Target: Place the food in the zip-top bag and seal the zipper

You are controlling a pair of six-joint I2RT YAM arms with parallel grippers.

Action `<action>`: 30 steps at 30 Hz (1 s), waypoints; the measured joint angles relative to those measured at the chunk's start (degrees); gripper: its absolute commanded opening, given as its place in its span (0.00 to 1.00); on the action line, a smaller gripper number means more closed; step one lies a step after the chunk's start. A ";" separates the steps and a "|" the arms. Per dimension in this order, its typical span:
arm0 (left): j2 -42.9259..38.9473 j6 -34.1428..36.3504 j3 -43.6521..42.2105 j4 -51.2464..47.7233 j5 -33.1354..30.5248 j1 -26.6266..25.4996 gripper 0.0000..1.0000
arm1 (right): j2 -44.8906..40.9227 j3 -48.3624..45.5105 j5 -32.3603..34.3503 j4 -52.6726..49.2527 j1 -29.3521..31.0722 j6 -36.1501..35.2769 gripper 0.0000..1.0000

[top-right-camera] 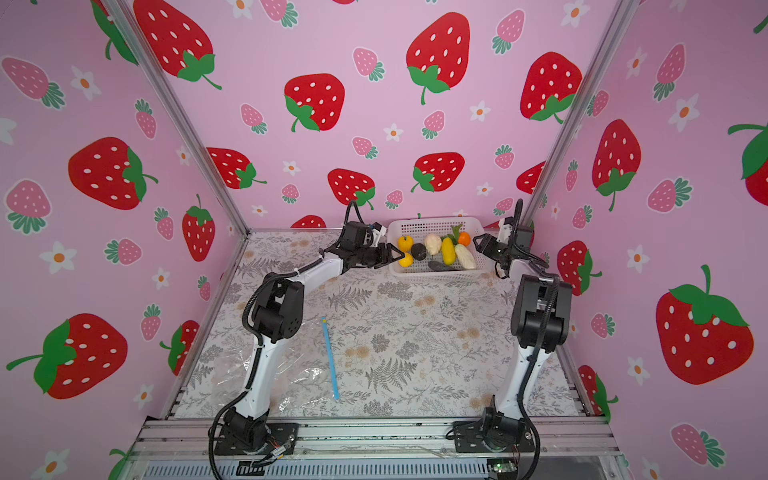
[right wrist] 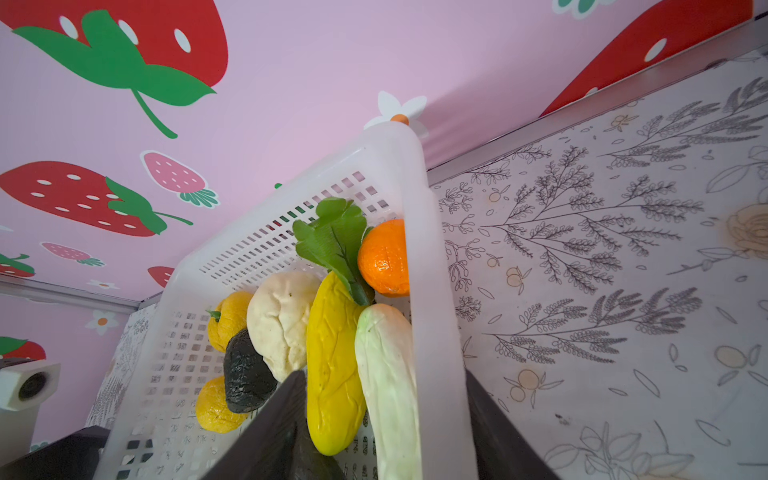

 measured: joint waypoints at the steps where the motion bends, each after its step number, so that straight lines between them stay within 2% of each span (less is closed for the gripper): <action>1: 0.00 0.09 0.00 0.02 0.00 0.00 0.68 | 0.37 0.13 0.00 -0.20 0.02 -0.02 0.62; 8: 0.00 0.46 0.00 -0.04 -0.44 -0.04 0.72 | 1.62 0.63 -0.44 -0.31 0.13 -0.22 0.64; 17: -0.61 1.95 -0.09 -0.85 -1.20 0.33 0.85 | 1.57 0.72 -0.98 -0.83 -0.15 -0.22 0.73; 25: -4.39 3.61 1.20 -3.89 -4.24 2.56 0.86 | 1.40 3.37 -0.61 -4.85 -1.66 -0.37 0.79; 30: -7.32 5.16 1.73 -9.09 -7.98 3.98 0.86 | -1.51 4.00 0.87 -8.28 -1.95 -0.70 0.79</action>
